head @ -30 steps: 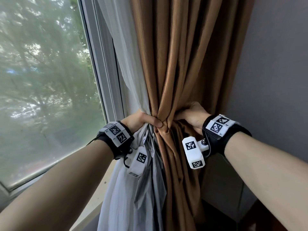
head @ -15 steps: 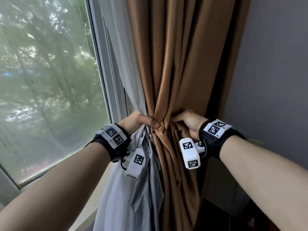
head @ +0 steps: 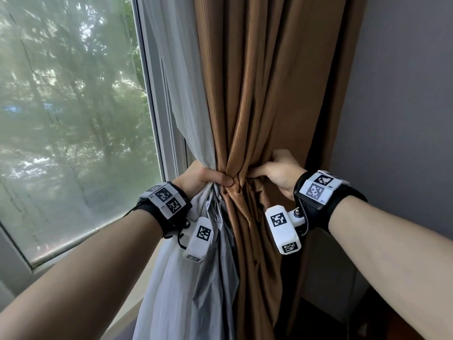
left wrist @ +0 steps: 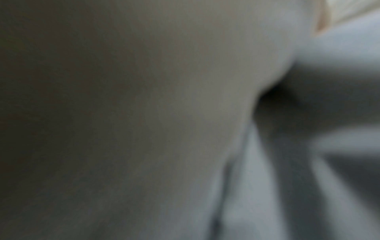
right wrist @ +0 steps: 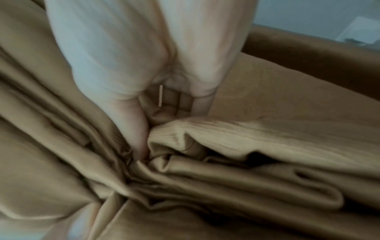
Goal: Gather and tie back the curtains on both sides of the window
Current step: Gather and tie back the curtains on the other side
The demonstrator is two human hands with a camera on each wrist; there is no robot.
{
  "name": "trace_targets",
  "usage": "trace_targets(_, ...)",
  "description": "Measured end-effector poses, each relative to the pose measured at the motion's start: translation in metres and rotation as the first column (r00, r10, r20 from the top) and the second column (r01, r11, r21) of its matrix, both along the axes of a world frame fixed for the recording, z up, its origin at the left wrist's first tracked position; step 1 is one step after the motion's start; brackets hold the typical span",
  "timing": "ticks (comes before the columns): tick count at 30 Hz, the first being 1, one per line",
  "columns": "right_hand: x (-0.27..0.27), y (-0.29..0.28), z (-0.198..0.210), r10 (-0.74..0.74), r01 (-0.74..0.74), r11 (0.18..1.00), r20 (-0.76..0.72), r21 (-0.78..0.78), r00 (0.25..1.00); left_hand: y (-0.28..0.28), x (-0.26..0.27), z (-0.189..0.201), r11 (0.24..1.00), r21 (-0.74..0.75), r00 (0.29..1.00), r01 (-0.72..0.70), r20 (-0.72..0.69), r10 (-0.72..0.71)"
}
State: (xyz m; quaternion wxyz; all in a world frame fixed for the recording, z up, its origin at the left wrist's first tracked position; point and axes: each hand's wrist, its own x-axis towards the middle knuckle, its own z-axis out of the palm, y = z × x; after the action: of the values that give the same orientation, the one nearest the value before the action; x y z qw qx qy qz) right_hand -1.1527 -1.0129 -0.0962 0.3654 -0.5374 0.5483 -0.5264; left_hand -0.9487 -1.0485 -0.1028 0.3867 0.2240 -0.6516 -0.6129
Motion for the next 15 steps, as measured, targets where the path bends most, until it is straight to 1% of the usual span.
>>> trace_targets(2,0.0,0.002,-0.001,0.016,-0.016,1.0,-0.015,0.02,1.0,0.005,-0.003,0.0,1.0,0.005,1.0,-0.003,-0.003,0.003)
trace_targets(6,0.001,0.007,0.0,0.064,-0.062,0.997,-0.035,0.051,0.997,0.014,-0.01,0.0,0.993,0.111,0.999,0.034,-0.006,-0.034)
trace_targets(9,-0.001,0.01,0.001,0.141,-0.139,0.987,-0.012,0.083,0.99,0.019,-0.008,0.0,0.979,0.176,0.994,0.1,0.017,-0.104)
trace_targets(10,-0.002,0.01,0.0,0.16,-0.159,0.983,-0.002,0.095,0.987,0.02,-0.008,0.001,0.978,0.175,0.993,0.114,0.021,-0.12)
trace_targets(12,-0.003,0.012,0.001,0.176,-0.175,0.979,0.0,0.106,0.984,0.023,-0.012,0.002,0.987,0.132,0.995,0.096,0.016,-0.099)
trace_targets(13,-0.004,0.011,0.002,0.162,-0.159,0.984,-0.03,0.085,0.986,0.023,-0.014,0.003,0.992,0.106,0.997,0.075,0.005,-0.076)
trace_targets(15,-0.007,0.008,0.006,0.119,-0.12,0.993,-0.143,0.002,0.982,0.02,-0.019,0.003,0.998,0.064,0.999,0.028,-0.024,-0.027)
